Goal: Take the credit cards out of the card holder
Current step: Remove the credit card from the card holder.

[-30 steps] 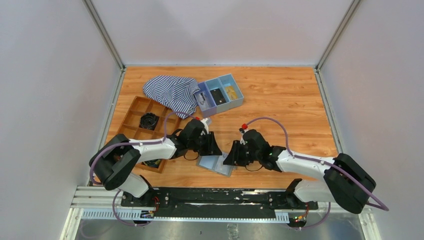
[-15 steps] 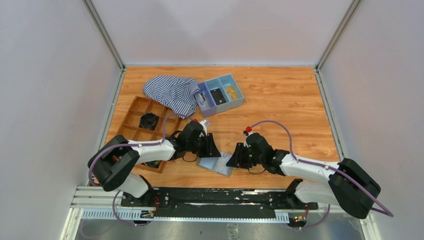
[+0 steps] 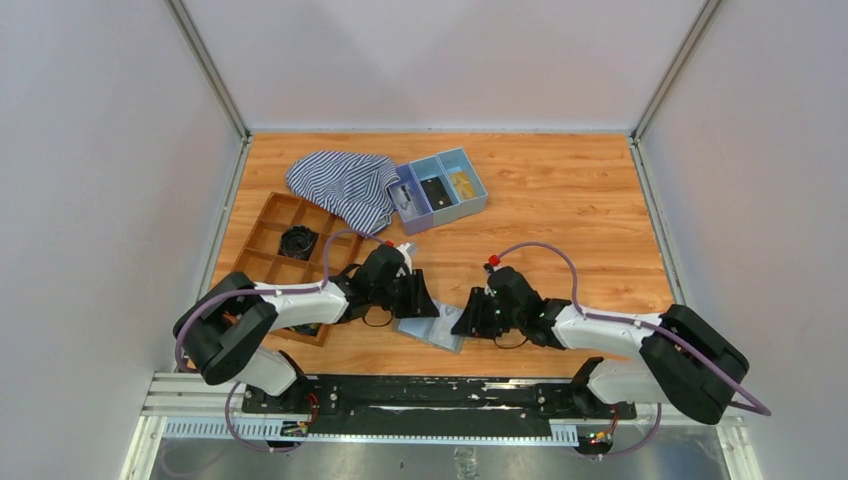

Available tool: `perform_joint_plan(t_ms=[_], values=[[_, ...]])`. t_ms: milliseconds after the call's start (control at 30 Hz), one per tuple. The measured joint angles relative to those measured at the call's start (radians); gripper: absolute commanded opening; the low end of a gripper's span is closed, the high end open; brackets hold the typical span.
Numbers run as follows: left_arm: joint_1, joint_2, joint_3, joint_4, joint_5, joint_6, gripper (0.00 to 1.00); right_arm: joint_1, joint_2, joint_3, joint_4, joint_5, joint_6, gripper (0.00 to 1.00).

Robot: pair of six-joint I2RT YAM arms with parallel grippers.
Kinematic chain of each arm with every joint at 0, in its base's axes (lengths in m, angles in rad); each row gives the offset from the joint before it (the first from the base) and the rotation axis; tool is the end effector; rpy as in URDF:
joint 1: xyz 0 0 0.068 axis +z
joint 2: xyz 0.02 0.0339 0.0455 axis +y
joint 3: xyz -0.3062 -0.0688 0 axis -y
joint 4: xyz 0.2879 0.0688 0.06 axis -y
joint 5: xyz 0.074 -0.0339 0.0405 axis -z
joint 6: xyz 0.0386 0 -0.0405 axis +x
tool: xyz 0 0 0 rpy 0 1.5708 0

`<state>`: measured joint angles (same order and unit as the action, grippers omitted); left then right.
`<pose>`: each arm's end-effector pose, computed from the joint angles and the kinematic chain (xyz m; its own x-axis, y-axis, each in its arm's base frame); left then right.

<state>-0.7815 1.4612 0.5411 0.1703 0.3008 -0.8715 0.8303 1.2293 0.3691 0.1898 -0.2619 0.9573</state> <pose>0.1976 -0.2122 0.1496 -0.9440 -0.0930 -0.3165 0.1619 0.7054 -0.6900 0.1531 0.1824 0.1538 -0.9362 0.1463 -0.3196 -0.1466 0.6639 0.7333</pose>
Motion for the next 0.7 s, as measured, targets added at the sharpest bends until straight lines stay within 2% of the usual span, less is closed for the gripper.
perform_joint_plan(t_ms=[700], values=[[0.000,0.037,0.002,0.000,0.002,0.001,0.35,0.000,0.072,0.015,0.057,-0.033,-0.002,0.30]])
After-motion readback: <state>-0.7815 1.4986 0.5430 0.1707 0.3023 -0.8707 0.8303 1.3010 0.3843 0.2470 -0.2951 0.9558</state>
